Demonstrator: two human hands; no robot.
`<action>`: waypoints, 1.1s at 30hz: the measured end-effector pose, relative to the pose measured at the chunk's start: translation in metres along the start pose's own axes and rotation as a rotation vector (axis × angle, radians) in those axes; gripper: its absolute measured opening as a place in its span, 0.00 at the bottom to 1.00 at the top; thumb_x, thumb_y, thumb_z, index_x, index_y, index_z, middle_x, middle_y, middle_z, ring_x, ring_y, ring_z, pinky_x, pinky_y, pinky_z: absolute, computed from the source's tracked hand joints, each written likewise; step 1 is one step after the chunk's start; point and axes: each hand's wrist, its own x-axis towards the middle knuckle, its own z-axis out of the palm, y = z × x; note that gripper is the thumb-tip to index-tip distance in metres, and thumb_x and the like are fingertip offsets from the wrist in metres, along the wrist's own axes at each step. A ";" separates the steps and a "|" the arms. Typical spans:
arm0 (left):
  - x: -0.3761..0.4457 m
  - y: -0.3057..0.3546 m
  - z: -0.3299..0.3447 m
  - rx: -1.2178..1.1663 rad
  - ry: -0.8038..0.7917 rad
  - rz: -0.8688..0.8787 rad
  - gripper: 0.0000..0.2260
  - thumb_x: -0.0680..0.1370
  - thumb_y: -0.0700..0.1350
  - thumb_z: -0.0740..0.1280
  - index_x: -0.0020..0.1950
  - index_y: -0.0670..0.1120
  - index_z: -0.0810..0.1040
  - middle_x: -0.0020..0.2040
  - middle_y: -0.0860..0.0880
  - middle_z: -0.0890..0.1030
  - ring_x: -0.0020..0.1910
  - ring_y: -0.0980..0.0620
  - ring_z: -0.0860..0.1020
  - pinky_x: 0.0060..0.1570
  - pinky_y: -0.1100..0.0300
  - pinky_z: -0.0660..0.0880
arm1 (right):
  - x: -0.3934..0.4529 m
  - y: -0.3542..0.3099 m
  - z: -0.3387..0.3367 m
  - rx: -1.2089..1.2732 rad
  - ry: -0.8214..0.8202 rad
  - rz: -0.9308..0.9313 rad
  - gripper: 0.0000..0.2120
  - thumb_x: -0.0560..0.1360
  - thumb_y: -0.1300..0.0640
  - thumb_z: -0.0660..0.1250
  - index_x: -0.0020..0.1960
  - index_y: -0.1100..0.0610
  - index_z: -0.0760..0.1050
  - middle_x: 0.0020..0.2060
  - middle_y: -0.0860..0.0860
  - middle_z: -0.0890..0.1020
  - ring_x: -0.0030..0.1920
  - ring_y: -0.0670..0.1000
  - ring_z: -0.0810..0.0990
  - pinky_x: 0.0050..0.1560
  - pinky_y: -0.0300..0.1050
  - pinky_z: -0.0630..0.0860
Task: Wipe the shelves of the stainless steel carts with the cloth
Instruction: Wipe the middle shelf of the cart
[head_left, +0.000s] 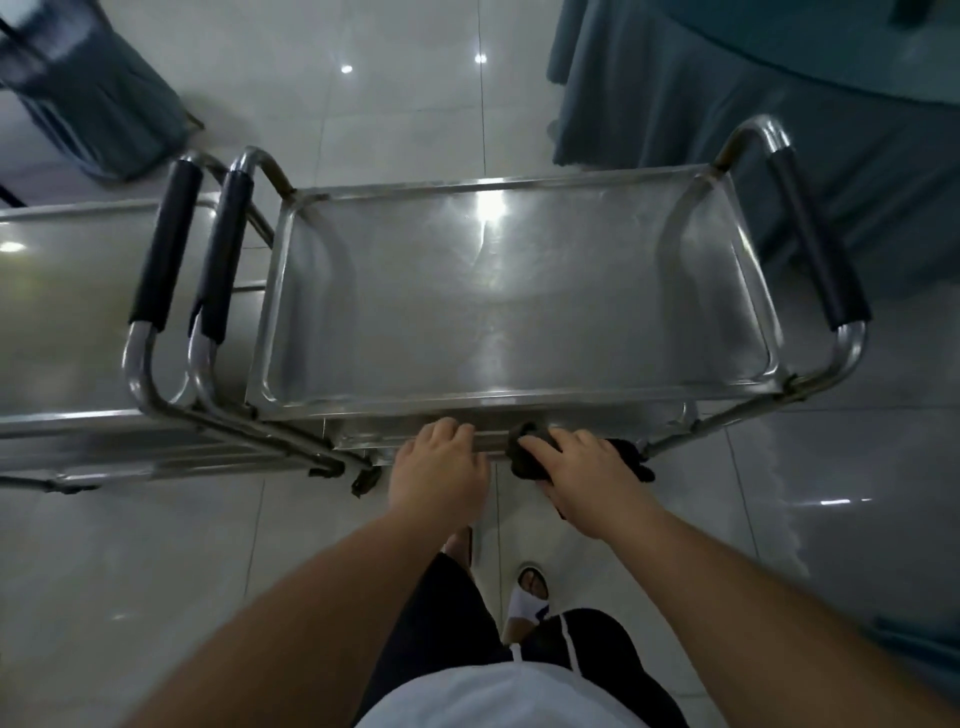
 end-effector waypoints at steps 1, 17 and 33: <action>-0.009 0.001 0.000 0.013 -0.005 0.004 0.23 0.85 0.56 0.54 0.78 0.49 0.69 0.76 0.48 0.71 0.76 0.47 0.67 0.74 0.47 0.65 | -0.007 -0.003 -0.004 0.013 -0.001 0.009 0.34 0.83 0.50 0.64 0.83 0.43 0.51 0.76 0.55 0.69 0.71 0.59 0.69 0.71 0.57 0.67; -0.087 -0.105 0.002 0.022 -0.061 -0.083 0.22 0.84 0.54 0.55 0.76 0.49 0.70 0.72 0.46 0.74 0.71 0.42 0.71 0.67 0.44 0.69 | -0.022 -0.099 -0.020 0.072 -0.025 0.052 0.29 0.80 0.45 0.68 0.77 0.52 0.67 0.72 0.51 0.75 0.68 0.56 0.73 0.69 0.53 0.72; -0.145 -0.292 0.020 -0.013 -0.209 -0.114 0.24 0.85 0.55 0.56 0.80 0.50 0.66 0.76 0.47 0.70 0.73 0.43 0.70 0.68 0.46 0.69 | -0.013 -0.300 0.074 0.233 -0.141 0.167 0.27 0.77 0.39 0.69 0.73 0.47 0.68 0.63 0.49 0.79 0.61 0.55 0.76 0.62 0.53 0.76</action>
